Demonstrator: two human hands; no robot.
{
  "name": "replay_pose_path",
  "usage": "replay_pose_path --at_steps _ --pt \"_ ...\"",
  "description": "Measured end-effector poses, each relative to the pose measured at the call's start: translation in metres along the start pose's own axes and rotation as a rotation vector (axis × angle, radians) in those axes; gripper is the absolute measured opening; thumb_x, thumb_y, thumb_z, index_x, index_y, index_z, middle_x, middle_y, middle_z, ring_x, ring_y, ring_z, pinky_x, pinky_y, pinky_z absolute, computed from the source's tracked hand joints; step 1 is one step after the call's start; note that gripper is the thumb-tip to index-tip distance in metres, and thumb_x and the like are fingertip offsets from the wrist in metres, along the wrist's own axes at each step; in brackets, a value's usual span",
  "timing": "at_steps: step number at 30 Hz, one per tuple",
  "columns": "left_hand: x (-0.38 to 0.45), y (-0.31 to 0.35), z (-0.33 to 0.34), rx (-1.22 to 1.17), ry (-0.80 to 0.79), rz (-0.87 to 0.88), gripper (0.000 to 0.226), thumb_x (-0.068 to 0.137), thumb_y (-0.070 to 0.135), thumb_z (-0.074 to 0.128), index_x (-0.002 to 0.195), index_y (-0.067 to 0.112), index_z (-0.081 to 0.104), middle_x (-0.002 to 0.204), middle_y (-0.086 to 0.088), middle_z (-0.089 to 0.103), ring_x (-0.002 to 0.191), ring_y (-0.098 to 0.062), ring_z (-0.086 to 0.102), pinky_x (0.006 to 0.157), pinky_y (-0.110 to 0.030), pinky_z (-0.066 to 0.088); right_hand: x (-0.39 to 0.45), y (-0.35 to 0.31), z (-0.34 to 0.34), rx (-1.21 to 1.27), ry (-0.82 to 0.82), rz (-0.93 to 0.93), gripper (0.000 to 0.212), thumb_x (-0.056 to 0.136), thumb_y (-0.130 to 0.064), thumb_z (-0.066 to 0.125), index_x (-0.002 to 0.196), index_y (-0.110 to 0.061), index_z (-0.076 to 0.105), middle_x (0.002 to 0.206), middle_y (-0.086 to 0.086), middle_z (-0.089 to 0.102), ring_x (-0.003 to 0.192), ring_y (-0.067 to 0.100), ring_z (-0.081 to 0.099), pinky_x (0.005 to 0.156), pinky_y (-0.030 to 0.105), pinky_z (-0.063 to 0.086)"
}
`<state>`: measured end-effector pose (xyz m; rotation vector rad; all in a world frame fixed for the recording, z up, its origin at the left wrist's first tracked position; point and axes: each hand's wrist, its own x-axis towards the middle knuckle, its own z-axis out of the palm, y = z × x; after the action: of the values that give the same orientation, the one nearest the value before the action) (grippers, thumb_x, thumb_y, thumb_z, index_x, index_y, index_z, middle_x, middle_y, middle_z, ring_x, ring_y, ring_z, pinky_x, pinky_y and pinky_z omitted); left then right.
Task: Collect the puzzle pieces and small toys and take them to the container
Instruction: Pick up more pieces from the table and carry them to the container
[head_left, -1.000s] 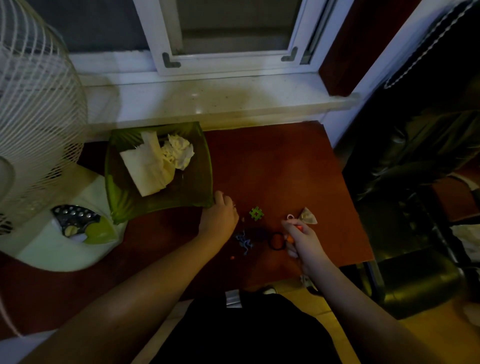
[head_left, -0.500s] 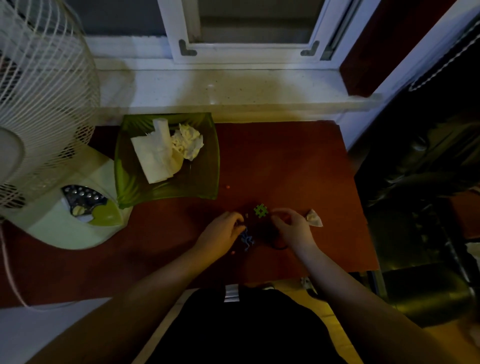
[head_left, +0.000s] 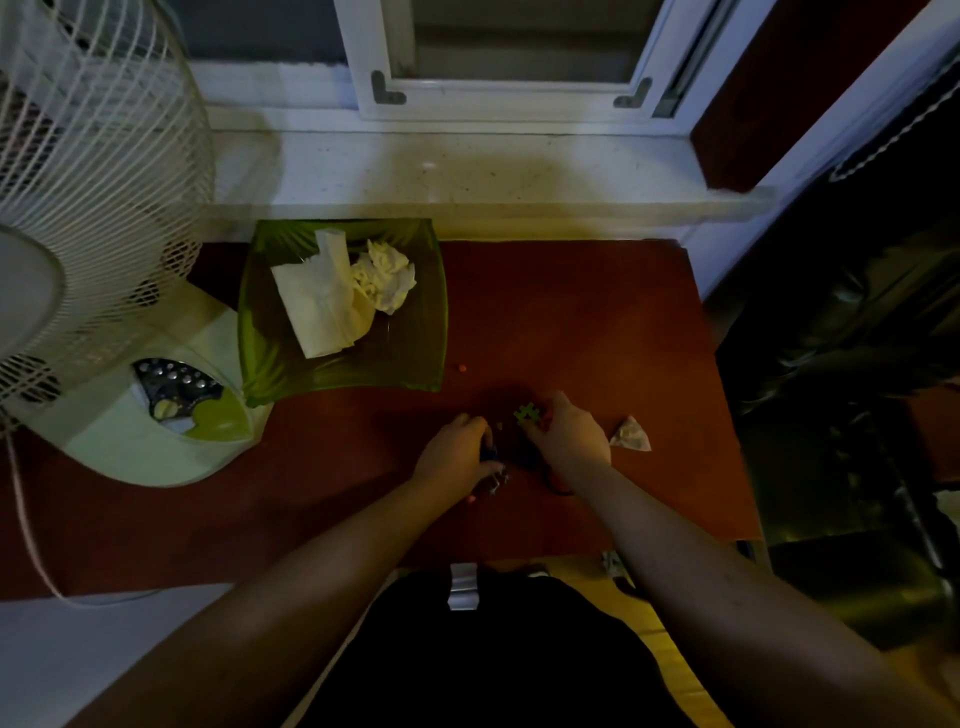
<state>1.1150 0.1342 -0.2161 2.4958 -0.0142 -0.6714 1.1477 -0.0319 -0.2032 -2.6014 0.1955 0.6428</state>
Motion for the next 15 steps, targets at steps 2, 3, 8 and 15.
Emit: replay_pose_path --at_steps 2,3,8,15 --pt "0.0 -0.001 -0.002 -0.027 0.038 -0.019 0.021 0.086 0.033 0.068 0.094 0.018 0.055 0.112 -0.003 0.052 0.095 -0.019 0.054 0.074 -0.034 0.048 0.001 -0.002 0.0 -0.019 -0.007 0.005 0.044 0.09 -0.04 0.06 0.126 -0.022 0.043 0.11 0.007 0.065 0.091 0.025 0.066 0.063 0.035 0.048" --pt "-0.001 -0.002 -0.003 -0.048 0.054 -0.026 0.019 0.088 0.033 0.066 0.092 0.018 0.055 0.111 -0.003 0.052 0.097 -0.02 0.054 0.075 -0.034 0.047 0.002 -0.002 0.001 -0.034 -0.014 0.008 0.044 0.089 -0.041 0.061 0.125 -0.021 0.044 0.11 0.007 0.064 0.091 0.026 0.065 0.063 0.035 0.048" --pt "-0.003 -0.011 -0.004 -0.141 0.081 -0.021 0.029 0.088 0.036 0.065 0.108 0.018 0.055 0.116 -0.003 0.054 0.1 -0.02 0.055 0.081 -0.036 0.051 0.007 -0.005 -0.001 -0.02 -0.043 0.06 0.045 0.083 -0.044 0.067 0.115 -0.019 0.047 0.105 0.006 0.062 0.088 0.026 0.064 0.066 0.039 0.051" --pt "-0.008 -0.012 0.0 -0.081 -0.011 -0.022 0.052 0.075 0.041 0.077 0.115 0.02 0.053 0.118 -0.003 0.049 0.102 -0.021 0.055 0.077 -0.033 0.047 0.01 -0.003 -0.005 0.065 -0.061 0.016 0.034 0.082 -0.038 0.071 0.107 -0.022 0.054 0.092 -0.002 0.059 0.071 0.014 0.059 0.051 0.028 0.046"
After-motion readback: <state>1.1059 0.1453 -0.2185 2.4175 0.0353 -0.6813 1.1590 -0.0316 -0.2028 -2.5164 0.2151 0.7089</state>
